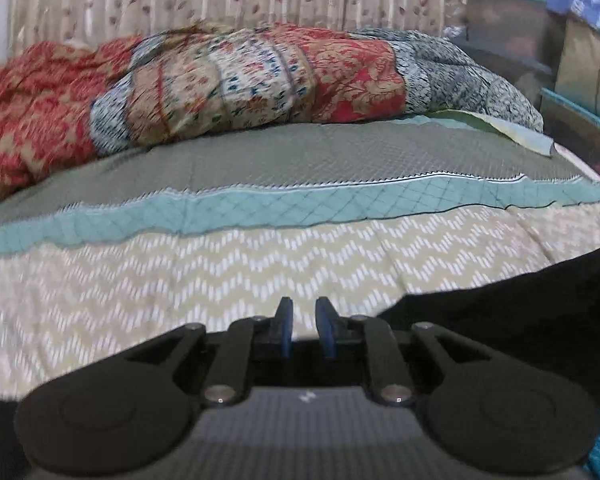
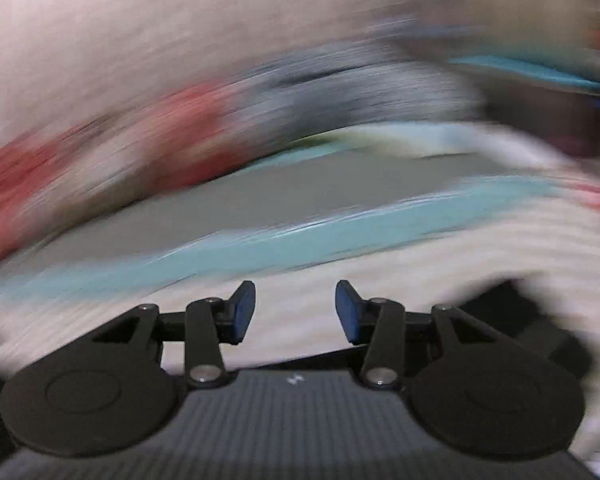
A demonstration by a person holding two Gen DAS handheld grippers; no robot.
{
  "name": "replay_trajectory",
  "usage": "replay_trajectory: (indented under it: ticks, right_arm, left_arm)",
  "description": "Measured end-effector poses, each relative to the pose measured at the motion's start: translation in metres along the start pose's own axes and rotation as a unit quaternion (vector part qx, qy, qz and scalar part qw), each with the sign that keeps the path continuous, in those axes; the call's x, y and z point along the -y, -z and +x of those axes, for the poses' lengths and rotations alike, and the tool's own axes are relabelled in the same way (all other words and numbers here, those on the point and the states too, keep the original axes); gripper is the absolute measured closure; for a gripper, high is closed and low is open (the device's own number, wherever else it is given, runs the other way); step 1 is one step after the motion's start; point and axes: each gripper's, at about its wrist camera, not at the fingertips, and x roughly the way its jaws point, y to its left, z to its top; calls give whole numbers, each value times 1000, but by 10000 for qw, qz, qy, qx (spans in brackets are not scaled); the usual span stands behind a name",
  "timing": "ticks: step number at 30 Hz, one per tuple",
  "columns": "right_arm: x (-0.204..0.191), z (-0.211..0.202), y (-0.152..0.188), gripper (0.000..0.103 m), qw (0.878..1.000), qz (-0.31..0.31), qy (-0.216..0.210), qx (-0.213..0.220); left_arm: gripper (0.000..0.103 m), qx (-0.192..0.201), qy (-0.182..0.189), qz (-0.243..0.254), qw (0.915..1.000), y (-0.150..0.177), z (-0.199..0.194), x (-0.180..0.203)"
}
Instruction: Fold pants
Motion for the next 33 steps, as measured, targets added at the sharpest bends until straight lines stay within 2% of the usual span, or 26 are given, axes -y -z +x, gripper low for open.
replay_trajectory:
  ticks: [2, 4, 6, 8, 10, 11, 15, 17, 19, 20, 21, 22, 23, 24, 25, 28, 31, 33]
  right_arm:
    - [-48, 27, 5, 55, 9932, -624, -863, -463]
    - [-89, 54, 14, 51, 9805, -1211, -1333, -782]
    - [-116, 83, 22, 46, 9705, -1621, -1446, -1042]
    - [-128, 112, 25, 49, 9644, -1707, -1461, -1397]
    - [-135, 128, 29, 89, 9602, -1699, -1400, -1722]
    - [-135, 129, 26, 95, 9626, -1628, -1373, -1677]
    - [-149, 116, 0, 96, 9795, -1582, -971, -777]
    - [-149, 129, -5, 96, 9823, -1553, -818, -661]
    - [-156, 156, 12, 94, 9730, -2000, -522, -1024]
    - [-156, 168, 24, 84, 9668, -2158, -365, -1316]
    - [-154, 167, 31, 79, 9693, -2176, -331, -1096]
    - [-153, 162, 33, 68, 9721, -2153, -224, -903]
    - [-153, 159, 29, 45, 9749, -2033, -20, -903]
    - [-148, 152, 23, 31, 9801, -1790, 59, -853]
    - [-144, 141, 18, 31, 9855, -1542, -5, -704]
    - [-138, 110, 7, 32, 9945, -1000, -90, -290]
    - [-146, 84, 11, 39, 9963, -427, -691, -281]
    - [-160, 77, 21, 48, 9926, -193, -1117, -428]
  left_arm:
    - [85, -32, 43, -268, 9996, 10, -10, -11]
    - [81, -95, 61, -428, 9990, 19, -17, -20]
    - [81, -179, 7, -462, 9988, 30, -22, -30]
    - [81, -261, -108, -464, 9985, 39, -25, -39]
    - [81, -349, -215, -596, 9974, 49, -25, -50]
    - [81, -374, -247, -683, 9967, 52, -25, -55]
    - [81, -414, -338, -1133, 9921, 66, -22, -76]
    - [81, -437, -361, -1256, 9905, 71, -19, -81]
    - [80, -397, -388, -1245, 9907, 73, -15, -82]
    - [80, -408, -404, -1232, 9907, 73, -14, -82]
    - [80, -421, -392, -1263, 9903, 71, -15, -81]
    - [77, -399, -347, -1309, 9900, 70, -18, -83]
    - [70, -348, -266, -1357, 9898, 70, -23, -84]
    - [66, -280, -214, -1403, 9895, 69, -30, -86]
    - [61, -205, -179, -1424, 9894, 69, -37, -86]
    - [60, 126, -61, -1448, 9894, 68, -66, -89]
    - [60, 408, -17, -1571, 9867, 69, -88, -96]
    - [60, 411, -145, -1581, 9865, 71, -92, -99]
